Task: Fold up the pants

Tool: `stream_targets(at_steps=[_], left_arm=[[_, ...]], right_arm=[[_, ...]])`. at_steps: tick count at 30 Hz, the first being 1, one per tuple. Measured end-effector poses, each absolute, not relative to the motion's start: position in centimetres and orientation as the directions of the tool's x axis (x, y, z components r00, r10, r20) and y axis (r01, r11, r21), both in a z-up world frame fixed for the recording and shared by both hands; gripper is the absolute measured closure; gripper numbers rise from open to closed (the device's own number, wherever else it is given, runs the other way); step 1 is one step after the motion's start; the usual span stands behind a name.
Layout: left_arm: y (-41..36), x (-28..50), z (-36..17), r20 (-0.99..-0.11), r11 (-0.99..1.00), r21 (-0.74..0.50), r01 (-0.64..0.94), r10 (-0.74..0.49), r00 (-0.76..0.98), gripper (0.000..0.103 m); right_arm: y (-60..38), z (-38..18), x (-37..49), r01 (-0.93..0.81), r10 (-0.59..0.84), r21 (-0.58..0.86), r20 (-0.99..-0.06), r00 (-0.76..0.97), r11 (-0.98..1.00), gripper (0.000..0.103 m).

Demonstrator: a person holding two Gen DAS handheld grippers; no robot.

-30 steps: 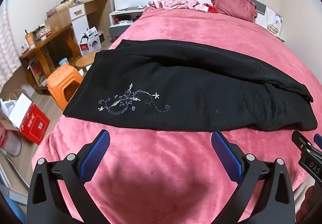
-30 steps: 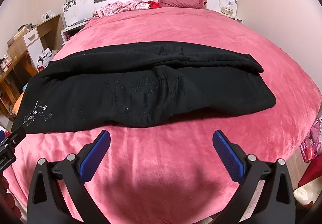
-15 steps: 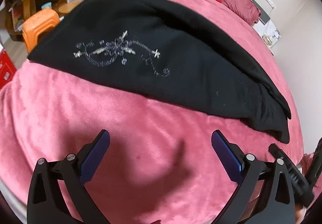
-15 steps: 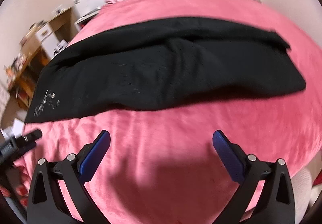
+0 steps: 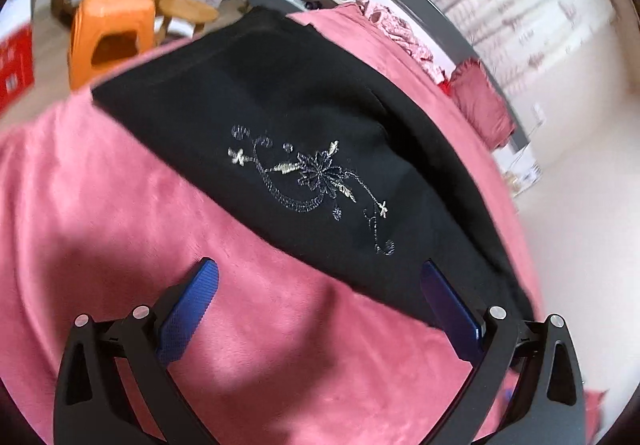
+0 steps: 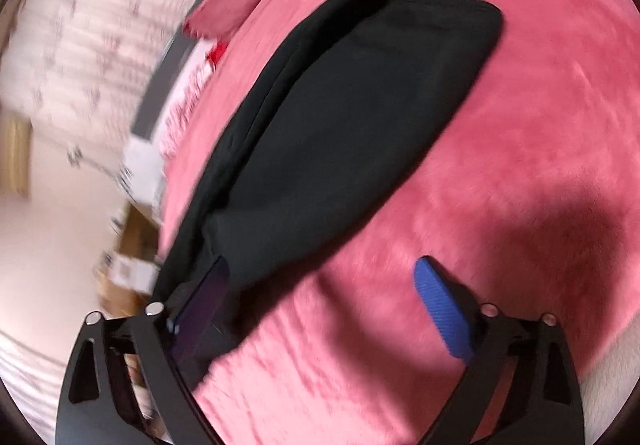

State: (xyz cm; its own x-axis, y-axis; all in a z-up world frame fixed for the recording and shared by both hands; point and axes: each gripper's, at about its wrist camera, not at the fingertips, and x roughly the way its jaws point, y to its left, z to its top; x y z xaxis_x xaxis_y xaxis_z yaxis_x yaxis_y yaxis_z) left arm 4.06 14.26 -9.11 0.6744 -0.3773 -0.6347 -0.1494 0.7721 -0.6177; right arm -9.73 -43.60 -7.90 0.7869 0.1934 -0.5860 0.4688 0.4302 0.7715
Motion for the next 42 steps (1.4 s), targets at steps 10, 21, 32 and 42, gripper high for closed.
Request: stream_targets(at_steps=[10, 21, 32, 42], left_arm=[[13.4, 3.7, -9.6, -0.610, 0.780, -0.614, -0.118, -0.374, 0.699, 0.003], [15.4, 5.2, -9.8, -0.578, 0.713, -0.679, -0.175, -0.373, 0.726, 0.003], [17.2, 8.7, -9.6, -0.512, 0.638, -0.750, -0.175, -0.394, 0.763, 0.003], [14.2, 11.0, -10.1, -0.620, 0.838, -0.536, -0.101, -0.310, 0.721, 0.021]], right_arm=[[-47.0, -8.5, -9.7, 0.424, 0.172, 0.819, -0.516, 0.839, 0.386, 0.050], [-47.6, -11.0, -8.1, 0.349, 0.189, 0.864, -0.435, 0.881, 0.364, 0.091], [-47.6, -11.1, -7.8, 0.329, 0.191, 0.875, -0.413, 0.890, 0.356, 0.091], [-47.2, -10.9, -6.8, 0.331, 0.179, 0.845, -0.435, 0.882, 0.420, 0.091]])
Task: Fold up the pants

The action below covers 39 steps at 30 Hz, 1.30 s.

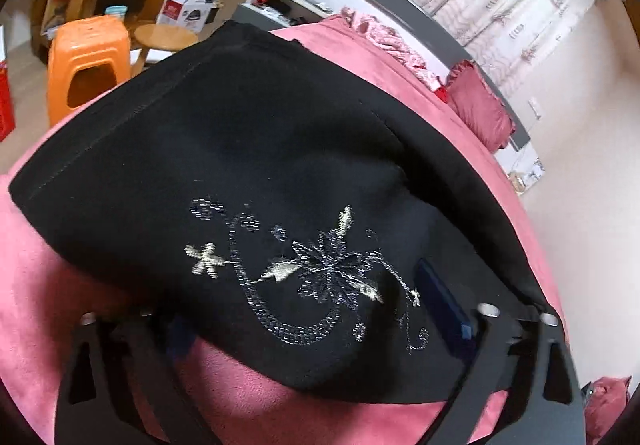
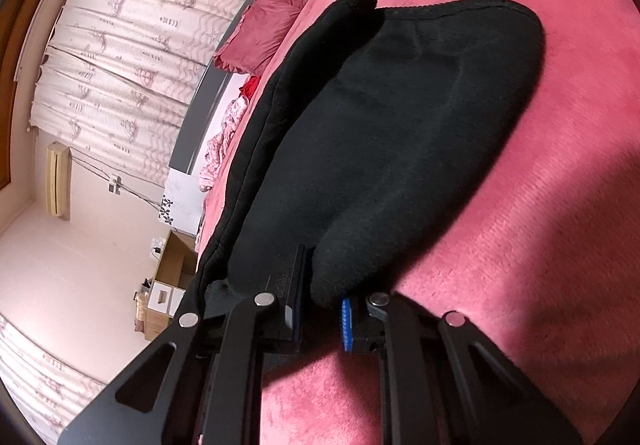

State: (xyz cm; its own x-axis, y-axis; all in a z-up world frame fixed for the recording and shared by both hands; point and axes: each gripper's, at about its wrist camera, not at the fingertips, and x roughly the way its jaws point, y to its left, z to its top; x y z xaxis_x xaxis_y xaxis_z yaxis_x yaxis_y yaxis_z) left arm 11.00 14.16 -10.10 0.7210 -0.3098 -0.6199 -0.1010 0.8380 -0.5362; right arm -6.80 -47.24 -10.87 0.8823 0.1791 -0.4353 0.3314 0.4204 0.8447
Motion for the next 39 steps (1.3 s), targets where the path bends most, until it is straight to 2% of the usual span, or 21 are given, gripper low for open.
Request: stream_targets(at_steps=[2, 4, 10, 14, 17, 23, 33, 39], left_arm=[[15.3, 11.0, -10.2, -0.638, 0.822, -0.547, -0.160, -0.285, 0.716, 0.050], [16.6, 11.1, -10.6, -0.653, 0.793, -0.571, -0.215, -0.280, 0.704, 0.067], [17.7, 11.5, -9.7, -0.682, 0.803, -0.568, -0.182, -0.335, 0.650, 0.088], [18.1, 11.4, -7.3, -0.667, 0.822, -0.560, -0.101, -0.376, 0.644, 0.091], [18.1, 10.4, -5.5, -0.651, 0.830, -0.555, -0.047, -0.399, 0.646, 0.092], [20.1, 7.7, -5.4, -0.615, 0.753, -0.655, -0.072, -0.475, 0.630, 0.093], [21.5, 1.1, -5.2, -0.691, 0.790, -0.611, -0.058, -0.496, 0.525, 0.096], [20.7, -2.3, -7.0, -0.742, 0.804, -0.589, -0.084, -0.496, 0.451, 0.096]], right_arm=[[-47.1, -10.8, -6.5, 0.334, 0.173, 0.834, -0.443, 0.879, 0.439, 0.091], [-47.0, -10.7, -6.2, 0.339, 0.169, 0.821, -0.455, 0.874, 0.459, 0.091], [-46.9, -10.4, -5.9, 0.363, 0.168, 0.797, -0.491, 0.855, 0.482, 0.095], [-47.6, -9.0, -5.8, 0.404, 0.176, 0.784, -0.533, 0.828, 0.471, 0.095], [-48.4, -6.9, -6.0, 0.394, 0.163, 0.787, -0.518, 0.839, 0.475, 0.095], [-49.6, -4.0, -6.7, 0.379, 0.166, 0.778, -0.516, 0.840, 0.502, 0.096], [-49.5, -1.6, -13.1, 0.389, 0.185, 0.723, -0.575, 0.797, 0.571, 0.096], [-51.1, -5.3, -17.4, 0.481, 0.185, 0.714, -0.636, 0.749, 0.508, 0.096]])
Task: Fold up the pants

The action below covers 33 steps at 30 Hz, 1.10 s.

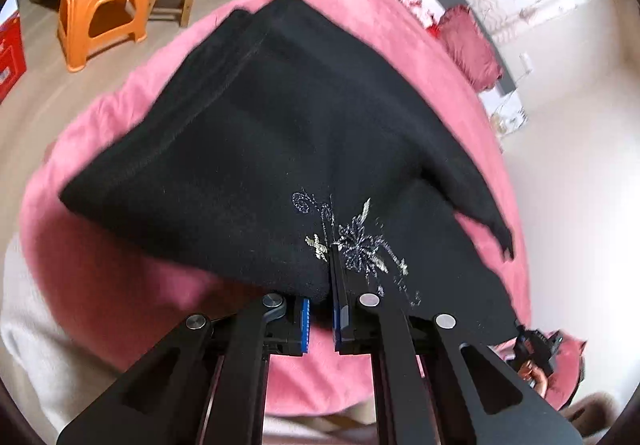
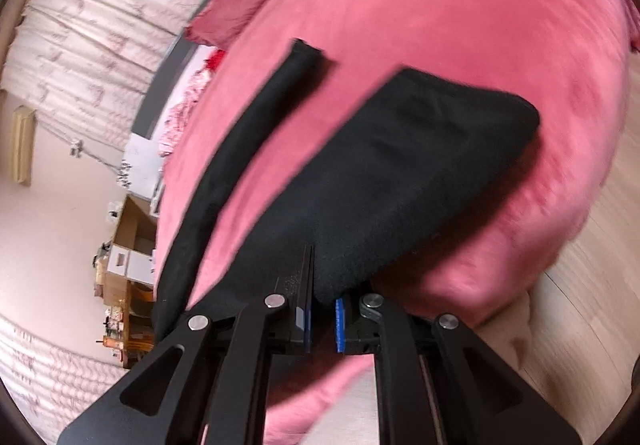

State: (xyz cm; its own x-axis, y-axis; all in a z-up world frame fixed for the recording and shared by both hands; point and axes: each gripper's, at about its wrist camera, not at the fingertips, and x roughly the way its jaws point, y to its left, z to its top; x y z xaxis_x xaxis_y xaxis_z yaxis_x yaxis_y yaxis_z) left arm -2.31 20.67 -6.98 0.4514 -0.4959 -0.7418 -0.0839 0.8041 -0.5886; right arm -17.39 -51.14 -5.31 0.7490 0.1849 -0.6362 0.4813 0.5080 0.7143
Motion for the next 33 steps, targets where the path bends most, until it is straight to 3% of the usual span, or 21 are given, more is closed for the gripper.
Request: stream_targets(at_steps=[5, 7, 10, 15, 18, 20, 25, 30, 33], left_arm=[[20.7, -1.6, -8.9, -0.787, 0.804, -0.572, -0.161, -0.483, 0.384, 0.096], [20.6, -1.5, -8.9, -0.800, 0.816, -0.555, -0.161, -0.471, 0.372, 0.096], [20.9, -1.2, -9.1, -0.800, 0.802, -0.565, -0.192, -0.475, 0.367, 0.085], [22.7, -1.1, -9.6, -0.729, 0.697, -0.659, -0.282, -0.501, 0.467, 0.085], [23.0, -0.4, -8.9, -0.717, 0.707, -0.653, -0.272, -0.462, 0.521, 0.085], [22.7, -0.2, -8.1, -0.728, 0.746, -0.619, -0.246, -0.428, 0.536, 0.094], [23.1, -1.5, -6.7, -0.748, 0.770, -0.589, -0.246, -0.404, 0.526, 0.094], [23.0, -1.6, -9.6, -0.802, 0.790, -0.552, -0.267, -0.415, 0.429, 0.093], [23.2, -1.3, -9.4, -0.806, 0.796, -0.547, -0.261, -0.415, 0.422, 0.090]], right_arm=[[-51.7, -8.5, -17.0, 0.532, 0.194, 0.727, -0.652, 0.733, 0.434, 0.090], [-52.1, -8.9, -17.1, 0.522, 0.209, 0.765, -0.620, 0.756, 0.378, 0.072], [-53.0, -9.1, -17.4, 0.494, 0.203, 0.805, -0.571, 0.796, 0.329, 0.064], [-55.3, -8.3, -16.9, 0.526, 0.135, 0.786, -0.589, 0.797, 0.324, 0.067], [-56.9, -7.3, -16.1, 0.580, 0.080, 0.733, -0.643, 0.762, 0.356, 0.095], [-57.4, -5.9, -15.6, 0.576, 0.061, 0.715, -0.647, 0.760, 0.396, 0.096], [-57.7, -1.3, -16.1, 0.529, -0.049, 0.657, -0.601, 0.797, 0.537, 0.096], [-58.0, -6.1, -16.1, 0.652, -0.050, 0.568, -0.734, 0.678, 0.503, 0.094], [-58.4, -7.4, -16.7, 0.646, -0.044, 0.622, -0.704, 0.708, 0.442, 0.092]])
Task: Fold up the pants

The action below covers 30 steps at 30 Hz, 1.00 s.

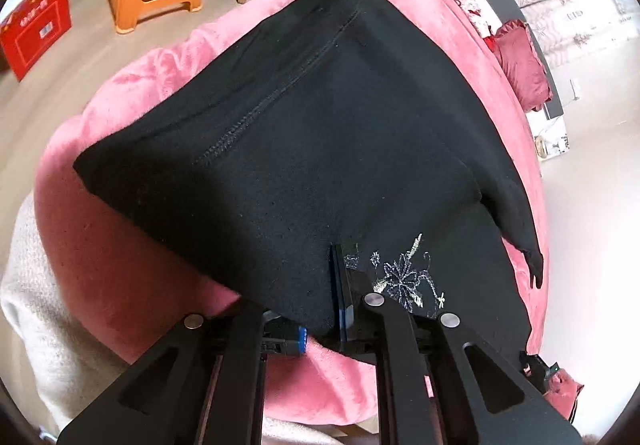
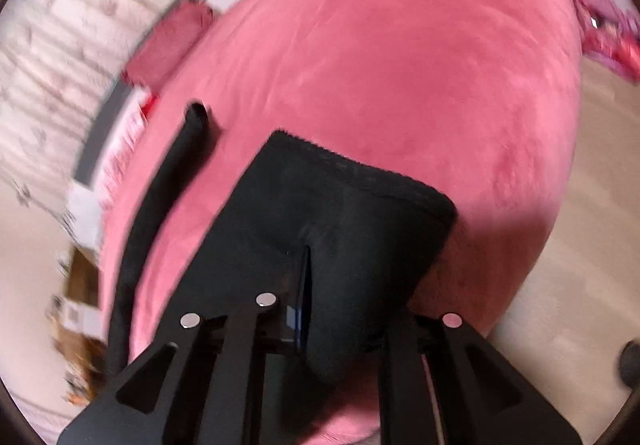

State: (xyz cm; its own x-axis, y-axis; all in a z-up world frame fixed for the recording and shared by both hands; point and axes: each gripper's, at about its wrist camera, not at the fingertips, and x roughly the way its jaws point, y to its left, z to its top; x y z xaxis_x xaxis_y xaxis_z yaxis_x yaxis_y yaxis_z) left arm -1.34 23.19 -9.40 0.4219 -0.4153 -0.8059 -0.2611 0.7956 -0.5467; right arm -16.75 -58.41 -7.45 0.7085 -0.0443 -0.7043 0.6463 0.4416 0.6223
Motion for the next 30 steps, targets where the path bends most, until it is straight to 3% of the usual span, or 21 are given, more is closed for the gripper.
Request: stream_targets(at_steps=[3, 5, 7, 9, 12, 17, 18, 20, 21, 26, 30], left_arm=[[24.3, -1.6, -9.0, -0.806, 0.790, -0.545, -0.280, -0.403, 0.433, 0.087], [25.4, -2.0, -8.9, -0.801, 0.772, -0.555, -0.310, -0.397, 0.448, 0.087], [26.8, -2.5, -8.5, -0.801, 0.764, -0.549, -0.338, -0.366, 0.474, 0.087], [27.9, -2.9, -7.7, -0.800, 0.762, -0.536, -0.362, -0.323, 0.506, 0.087], [29.5, -3.2, -6.9, -0.793, 0.757, -0.524, -0.391, -0.267, 0.547, 0.087], [30.0, -3.8, -5.1, -0.804, 0.793, -0.403, -0.457, -0.068, 0.591, 0.083], [30.2, -4.0, -4.7, -0.798, 0.792, -0.389, -0.470, -0.035, 0.602, 0.077], [30.8, -4.5, -3.6, -0.769, 0.773, -0.389, -0.501, 0.027, 0.639, 0.048], [30.9, -4.9, -3.0, -0.742, 0.760, -0.407, -0.506, 0.048, 0.668, 0.043], [28.7, -2.8, -1.9, -0.702, 0.796, -0.438, -0.417, -0.013, 0.712, 0.031], [23.2, 0.3, -1.7, -0.688, 0.882, -0.390, -0.265, -0.088, 0.720, 0.019]], right_arm=[[-58.4, -7.0, -16.7, 0.651, -0.050, 0.606, -0.714, 0.699, 0.457, 0.086], [-58.4, -6.0, -16.6, 0.683, -0.110, 0.541, -0.739, 0.664, 0.490, 0.069], [-58.5, -4.7, -17.3, 0.775, -0.269, 0.419, -0.769, 0.580, 0.473, 0.033], [-59.2, -3.8, -18.6, 0.850, -0.381, 0.352, -0.779, 0.498, 0.392, 0.033], [-58.3, -2.4, -18.8, 0.825, -0.376, 0.415, -0.746, 0.550, 0.383, 0.034], [-51.4, 0.1, -14.1, 0.682, -0.304, 0.367, -0.692, 0.655, 0.633, 0.030], [-49.4, 0.1, -12.3, 0.634, -0.269, 0.356, -0.686, 0.676, 0.686, 0.029], [-46.3, -0.1, -10.1, 0.555, -0.205, 0.348, -0.679, 0.705, 0.756, 0.028], [-44.6, -0.4, -8.7, 0.506, -0.161, 0.346, -0.679, 0.716, 0.790, 0.027], [-36.5, -3.2, -2.7, 0.310, 0.027, 0.344, -0.706, 0.707, 0.886, 0.025], [-33.4, -4.5, -0.9, 0.250, 0.029, 0.283, -0.714, 0.700, 0.926, 0.014]])
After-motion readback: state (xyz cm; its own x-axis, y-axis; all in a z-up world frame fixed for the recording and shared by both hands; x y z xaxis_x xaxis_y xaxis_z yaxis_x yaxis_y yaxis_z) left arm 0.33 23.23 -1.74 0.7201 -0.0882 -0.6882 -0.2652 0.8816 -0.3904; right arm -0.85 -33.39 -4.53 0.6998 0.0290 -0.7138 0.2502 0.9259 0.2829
